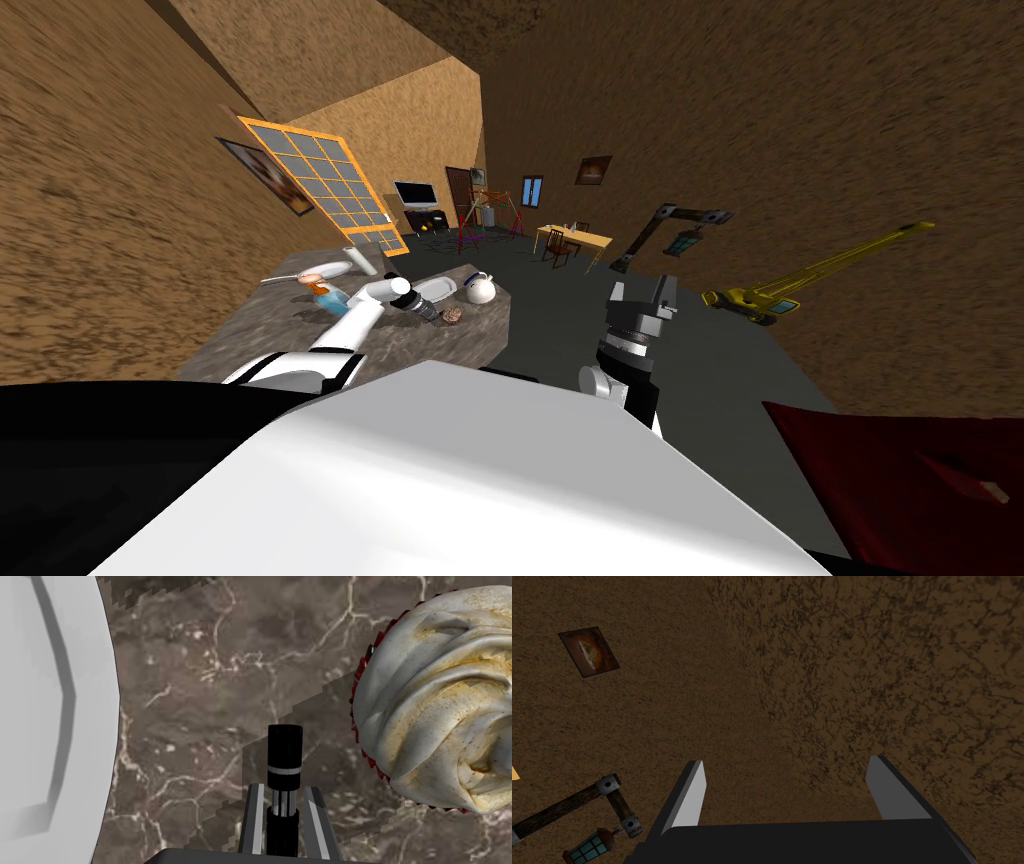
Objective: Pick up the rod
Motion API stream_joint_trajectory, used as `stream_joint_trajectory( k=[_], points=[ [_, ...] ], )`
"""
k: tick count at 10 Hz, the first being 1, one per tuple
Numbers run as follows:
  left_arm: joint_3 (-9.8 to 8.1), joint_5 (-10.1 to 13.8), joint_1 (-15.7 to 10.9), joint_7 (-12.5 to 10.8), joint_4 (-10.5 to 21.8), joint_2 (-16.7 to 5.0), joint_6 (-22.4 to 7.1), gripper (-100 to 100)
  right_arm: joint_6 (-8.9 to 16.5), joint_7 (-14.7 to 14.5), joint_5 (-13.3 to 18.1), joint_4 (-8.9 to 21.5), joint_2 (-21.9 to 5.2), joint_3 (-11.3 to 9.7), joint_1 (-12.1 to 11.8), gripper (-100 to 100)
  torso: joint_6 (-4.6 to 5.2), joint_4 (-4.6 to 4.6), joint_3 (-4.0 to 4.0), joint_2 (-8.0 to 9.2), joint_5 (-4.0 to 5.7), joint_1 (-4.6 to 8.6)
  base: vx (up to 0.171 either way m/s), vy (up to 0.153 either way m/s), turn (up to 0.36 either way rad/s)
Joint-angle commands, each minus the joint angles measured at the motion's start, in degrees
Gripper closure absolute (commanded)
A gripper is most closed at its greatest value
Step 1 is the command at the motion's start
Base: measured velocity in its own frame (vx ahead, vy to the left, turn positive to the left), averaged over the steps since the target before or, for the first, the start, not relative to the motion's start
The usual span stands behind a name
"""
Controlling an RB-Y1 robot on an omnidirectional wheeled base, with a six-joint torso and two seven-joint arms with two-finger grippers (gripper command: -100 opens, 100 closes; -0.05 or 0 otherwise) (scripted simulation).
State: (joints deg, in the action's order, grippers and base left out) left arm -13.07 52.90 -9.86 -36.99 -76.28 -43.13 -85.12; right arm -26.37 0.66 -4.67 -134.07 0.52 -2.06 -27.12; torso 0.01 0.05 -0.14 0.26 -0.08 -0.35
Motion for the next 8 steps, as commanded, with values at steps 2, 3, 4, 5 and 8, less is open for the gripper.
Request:
stream_joint_trajectory(
  k=[2, 3, 4, 5, 8],
  points=[
    [1.16, -0.21, -0.52, -3.21, -1.04, -0.12, -0.02, 100, 0.0, 0.0, 0.0, 0.0, 0.0, 0.0, 0.0, 0, -0.03, 0.02, -0.07, 0.12, -0.02, -0.1, -0.097, 0.099, -0.079],
    [1.85, -0.36, -0.78, -5.02, -1.87, -0.15, -0.07, 100, 0.0, 0.0, 0.0, 0.0, 0.0, 0.0, -0.01, 0, -0.09, 0.0, -0.04, 0.05, -0.01, -0.02, -0.056, 0.052, -0.041],
    [2.54, -0.5, -1.05, -6.83, -2.7, -0.18, -0.13, 100, 0.0, 0.0, 0.0, 0.0, 0.0, 0.0, -0.01, 0, -0.04, -0.01, 0.0, -0.01, 0.01, 0.09, -0.068, 0.063, -0.105],
    [3.24, -0.64, -1.31, -8.43, -3.52, -0.22, -0.18, 100, 0.0, 0.0, 0.0, 0.0, 0.0, 0.0, 0.0, 0, -0.02, -0.01, 0.01, -0.02, 0.01, 0.1, -0.086, 0.084, -0.113],
    [4.62, -0.92, -1.84, -12.25, -5.18, -0.28, -0.29, 100, 0.0, 0.0, 0.0, 0.0, 0.0, 0.0, -0.01, 0, -0.08, -0.01, 0.02, -0.04, 0.01, 0.05, -0.064, 0.067, -0.07]
  ],
)
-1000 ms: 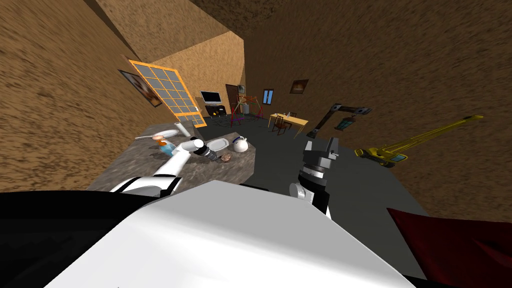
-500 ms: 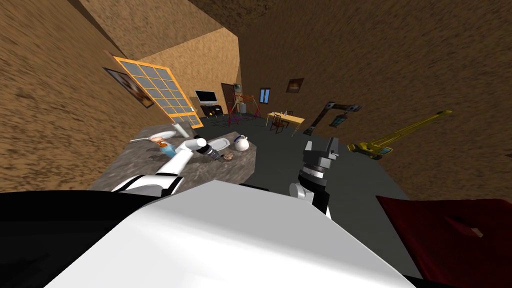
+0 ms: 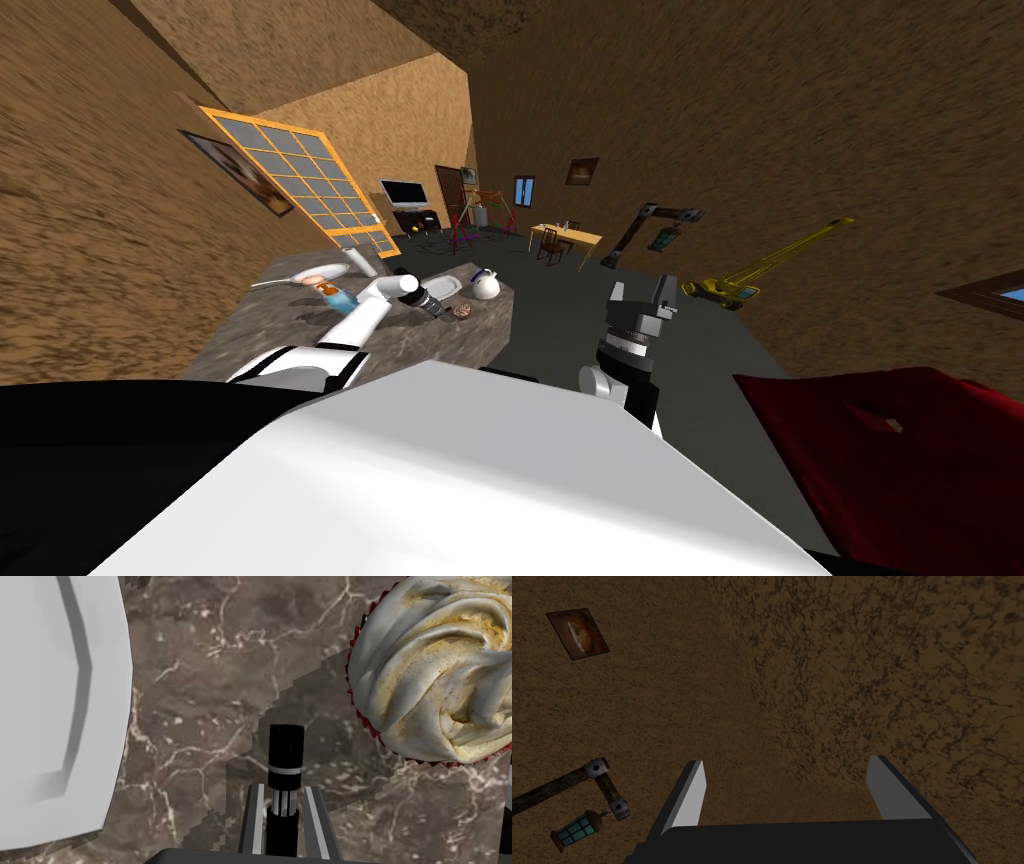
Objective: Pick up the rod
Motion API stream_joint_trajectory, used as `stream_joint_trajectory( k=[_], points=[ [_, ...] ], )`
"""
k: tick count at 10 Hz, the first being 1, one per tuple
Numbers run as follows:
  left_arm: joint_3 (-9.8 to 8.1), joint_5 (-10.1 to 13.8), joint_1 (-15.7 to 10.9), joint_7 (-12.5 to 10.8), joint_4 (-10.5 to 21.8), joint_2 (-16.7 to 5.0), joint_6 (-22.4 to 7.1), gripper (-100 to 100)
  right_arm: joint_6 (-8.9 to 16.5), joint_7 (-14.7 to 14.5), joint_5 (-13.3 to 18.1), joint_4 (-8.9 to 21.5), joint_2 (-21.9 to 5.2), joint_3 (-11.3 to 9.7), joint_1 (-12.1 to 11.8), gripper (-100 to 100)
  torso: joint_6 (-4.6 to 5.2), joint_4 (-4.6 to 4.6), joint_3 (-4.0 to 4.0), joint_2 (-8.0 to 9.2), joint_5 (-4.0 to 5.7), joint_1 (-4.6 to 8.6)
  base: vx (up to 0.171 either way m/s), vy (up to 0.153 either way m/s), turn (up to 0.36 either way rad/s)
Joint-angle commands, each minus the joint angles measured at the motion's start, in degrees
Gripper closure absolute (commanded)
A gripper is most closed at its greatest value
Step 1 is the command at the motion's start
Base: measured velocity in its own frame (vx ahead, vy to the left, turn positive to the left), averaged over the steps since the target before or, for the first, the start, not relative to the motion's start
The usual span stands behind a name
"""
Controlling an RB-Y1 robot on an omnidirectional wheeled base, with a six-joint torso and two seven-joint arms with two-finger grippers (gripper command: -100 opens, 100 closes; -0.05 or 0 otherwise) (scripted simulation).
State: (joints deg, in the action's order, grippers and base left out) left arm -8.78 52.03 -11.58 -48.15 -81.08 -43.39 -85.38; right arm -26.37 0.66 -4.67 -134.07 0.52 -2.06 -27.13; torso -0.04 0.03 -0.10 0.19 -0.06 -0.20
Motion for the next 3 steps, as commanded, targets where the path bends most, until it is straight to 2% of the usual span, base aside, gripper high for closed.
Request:
stream_joint_trajectory(
  k=[1, 2, 3],
  points=[
    [1.02, -0.18, -0.38, -2.86, -1.21, -0.05, -0.09, 100, 0.0, 0.0, 0.0, 0.0, 0.0, 0.0, 0.0, 0, 0.0, 0.0, 0.0, 0.0, 0.0, 0.0, -0.056, 0.061, -0.084],
    [0.55, -0.07, -0.08, -1.6, -0.89, -0.06, -0.11, 100, 0.0, 0.0, 0.0, 0.0, 0.0, 0.0, 0.0, 0, 0.0, 0.01, 0.0, -0.01, 0.0, -0.04, -0.023, 0.028, -0.041],
    [0.61, -0.07, -0.11, -1.97, -1.01, -0.06, -0.12, 0, 0.0, 0.0, 0.0, 0.0, 0.0, 0.0, -0.01, 0, -0.03, -0.02, 0.05, -0.1, 0.0, 0.04, 0.0, 0.0, 0.0]
  ],
)
